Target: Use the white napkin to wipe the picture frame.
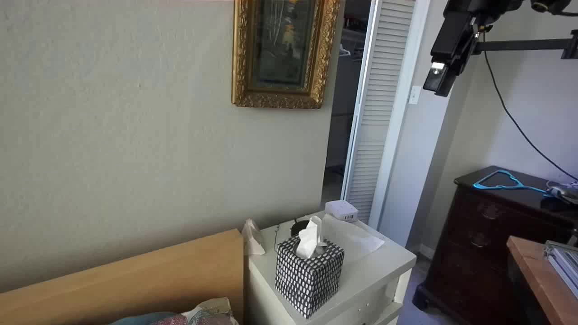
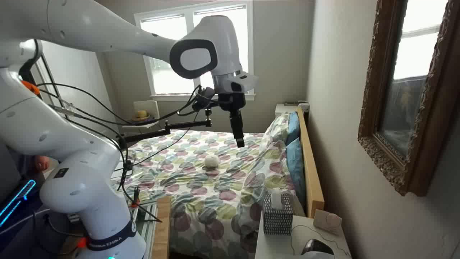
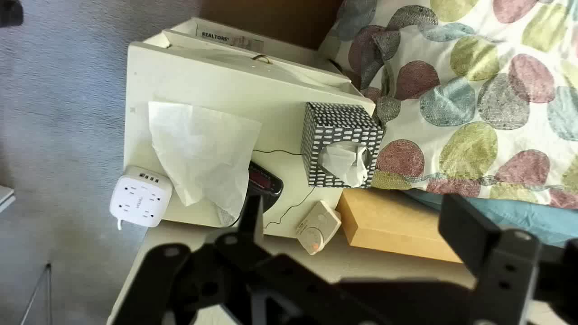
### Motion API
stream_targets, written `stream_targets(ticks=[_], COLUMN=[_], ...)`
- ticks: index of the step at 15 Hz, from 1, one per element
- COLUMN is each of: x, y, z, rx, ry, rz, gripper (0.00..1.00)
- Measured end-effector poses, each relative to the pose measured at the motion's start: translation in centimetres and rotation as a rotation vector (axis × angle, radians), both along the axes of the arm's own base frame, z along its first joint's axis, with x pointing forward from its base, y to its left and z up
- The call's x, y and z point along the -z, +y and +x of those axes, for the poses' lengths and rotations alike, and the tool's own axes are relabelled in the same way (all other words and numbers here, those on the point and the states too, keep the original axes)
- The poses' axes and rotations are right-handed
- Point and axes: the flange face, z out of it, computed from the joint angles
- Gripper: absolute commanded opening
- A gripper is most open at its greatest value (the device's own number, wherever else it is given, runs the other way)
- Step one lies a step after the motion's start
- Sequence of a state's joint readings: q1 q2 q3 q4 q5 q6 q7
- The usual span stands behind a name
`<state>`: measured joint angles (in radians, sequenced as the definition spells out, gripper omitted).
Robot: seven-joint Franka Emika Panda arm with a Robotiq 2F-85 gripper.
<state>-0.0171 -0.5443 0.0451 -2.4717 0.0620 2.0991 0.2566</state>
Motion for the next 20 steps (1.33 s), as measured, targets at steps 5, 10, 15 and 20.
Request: stream_targets(ticks=[5, 10, 15, 20], x=[0.0, 0.0, 2.8, 10.3], y=[0.0, -0.1, -1.3, -3.2], z=[0.0, 0.2, 1.9, 3.6], rx=[0.0, 0.01, 0.088, 0.166], ry=[0.0, -0.019, -0.134, -0.082], rz=[0.0, 0.0, -0.023, -0.1], gripper=[1.0, 1.0, 1.0, 1.0])
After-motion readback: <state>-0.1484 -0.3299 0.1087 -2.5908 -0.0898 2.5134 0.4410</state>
